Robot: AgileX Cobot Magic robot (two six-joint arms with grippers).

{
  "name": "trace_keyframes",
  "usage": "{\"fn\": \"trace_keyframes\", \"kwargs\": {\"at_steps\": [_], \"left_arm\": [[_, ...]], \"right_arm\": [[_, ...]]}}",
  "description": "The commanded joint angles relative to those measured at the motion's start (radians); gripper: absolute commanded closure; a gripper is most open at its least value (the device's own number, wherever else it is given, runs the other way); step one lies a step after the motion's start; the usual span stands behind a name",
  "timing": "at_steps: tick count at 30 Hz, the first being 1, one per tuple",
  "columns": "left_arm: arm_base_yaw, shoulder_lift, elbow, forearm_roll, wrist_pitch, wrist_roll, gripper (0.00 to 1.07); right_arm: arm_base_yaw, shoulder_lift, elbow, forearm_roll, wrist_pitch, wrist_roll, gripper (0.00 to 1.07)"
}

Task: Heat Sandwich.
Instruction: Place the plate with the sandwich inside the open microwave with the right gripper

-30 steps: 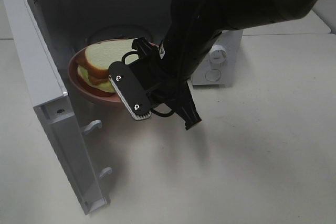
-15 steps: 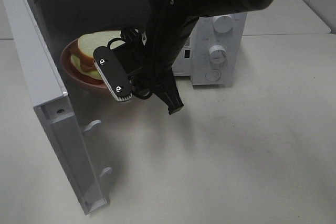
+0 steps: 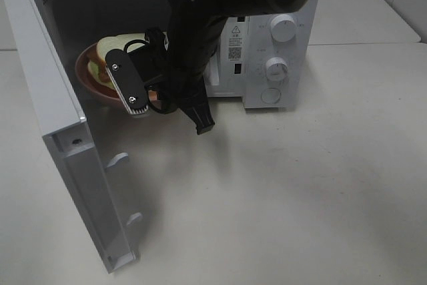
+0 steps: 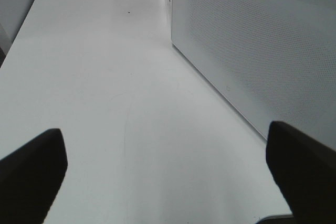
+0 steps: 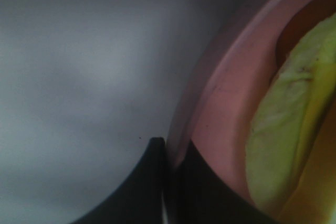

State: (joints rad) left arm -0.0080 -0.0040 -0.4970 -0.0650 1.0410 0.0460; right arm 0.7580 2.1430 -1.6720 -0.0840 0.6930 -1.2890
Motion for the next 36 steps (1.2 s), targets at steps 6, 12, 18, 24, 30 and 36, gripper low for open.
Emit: {"fn": "trace_keyframes", "kwargs": {"at_steps": [6, 12, 18, 24, 30, 36], "left_arm": [[-0.003, -0.026, 0.002, 0.0, -0.004, -0.002, 0.09], [-0.003, -0.026, 0.002, 0.0, -0.004, -0.002, 0.09], [-0.003, -0.026, 0.002, 0.0, -0.004, -0.002, 0.09], [-0.003, -0.026, 0.002, 0.0, -0.004, 0.0, 0.09], [-0.003, -0.026, 0.002, 0.0, -0.004, 0.0, 0.09], [-0.003, -0.026, 0.002, 0.0, -0.004, 0.0, 0.09]], "right_arm": [[-0.015, 0.048, -0.114, -0.022, 0.004, 0.062, 1.07], [-0.022, 0.099, -0.196, -0.074, 0.027, 0.12, 1.07], [-0.036, 0.133, -0.251, -0.08, 0.03, 0.125, 1.07], [-0.05, 0.172, -0.297, -0.089, 0.025, 0.141, 1.07], [-0.07, 0.204, -0.341, -0.095, 0.018, 0.131, 1.07], [-0.096, 0.217, -0.347, -0.089, -0.002, 0.068, 1.07]]}}
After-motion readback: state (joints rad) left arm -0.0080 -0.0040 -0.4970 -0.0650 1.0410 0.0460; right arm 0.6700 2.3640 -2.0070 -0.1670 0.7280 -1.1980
